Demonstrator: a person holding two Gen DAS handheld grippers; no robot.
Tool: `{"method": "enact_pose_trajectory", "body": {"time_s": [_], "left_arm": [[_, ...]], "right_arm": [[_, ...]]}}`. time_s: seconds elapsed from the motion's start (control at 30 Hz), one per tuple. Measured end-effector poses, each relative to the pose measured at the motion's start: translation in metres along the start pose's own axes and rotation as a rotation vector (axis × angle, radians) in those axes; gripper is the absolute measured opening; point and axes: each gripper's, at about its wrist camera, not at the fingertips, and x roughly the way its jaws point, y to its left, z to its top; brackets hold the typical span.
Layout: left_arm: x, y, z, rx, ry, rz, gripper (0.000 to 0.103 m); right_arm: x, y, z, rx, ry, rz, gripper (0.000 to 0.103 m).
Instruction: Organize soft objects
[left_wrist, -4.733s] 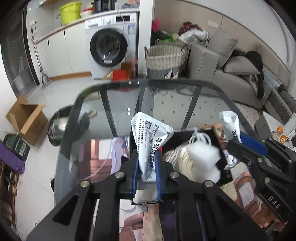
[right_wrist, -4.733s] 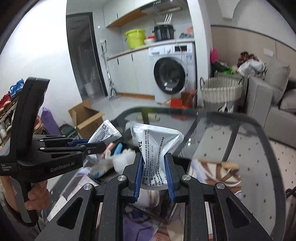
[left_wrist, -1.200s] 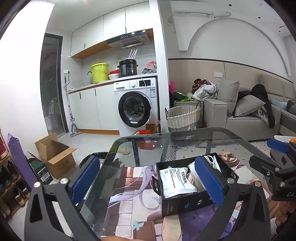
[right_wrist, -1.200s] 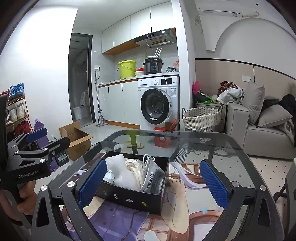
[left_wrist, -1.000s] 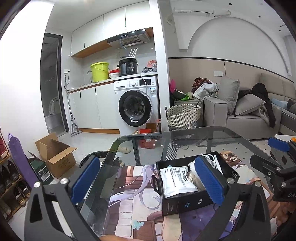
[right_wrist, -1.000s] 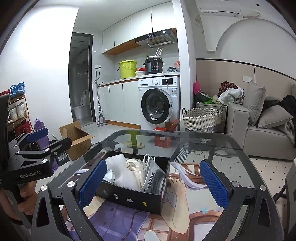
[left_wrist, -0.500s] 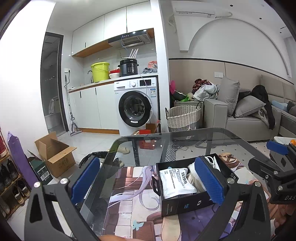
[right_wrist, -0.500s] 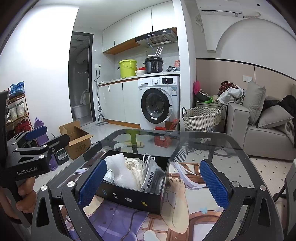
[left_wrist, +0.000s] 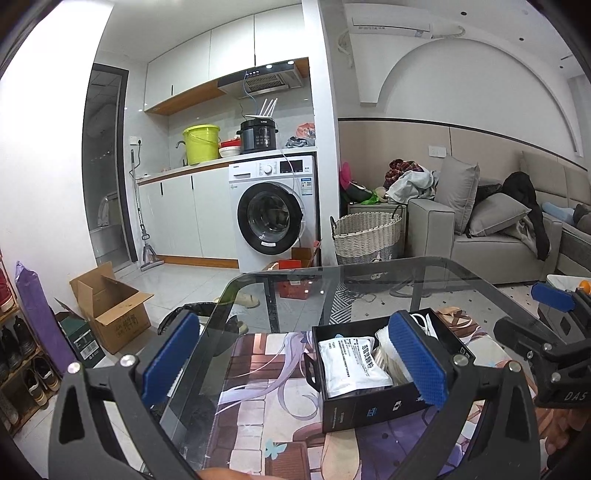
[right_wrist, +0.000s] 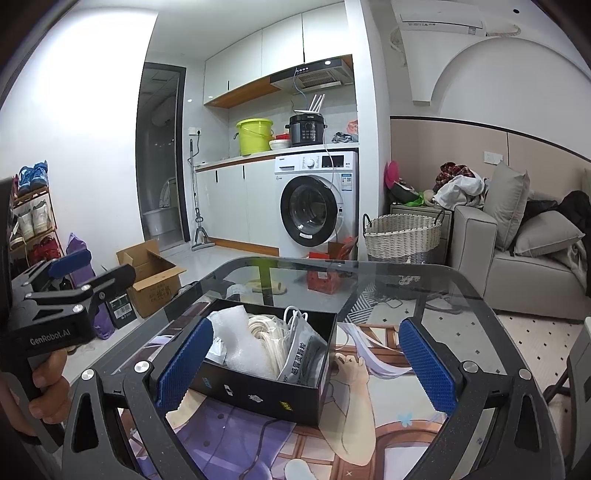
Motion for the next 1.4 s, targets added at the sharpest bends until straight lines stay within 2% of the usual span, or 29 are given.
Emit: {"method": "enact_pose_trajectory", "body": {"time_s": [1.4], "left_arm": [[0.0033, 0.0003, 0.0006, -0.021, 0.019, 0.007, 0.103]], "right_arm": [[0.0038, -0.0037, -0.0019, -0.006, 0.011, 0.001, 0.102]]}}
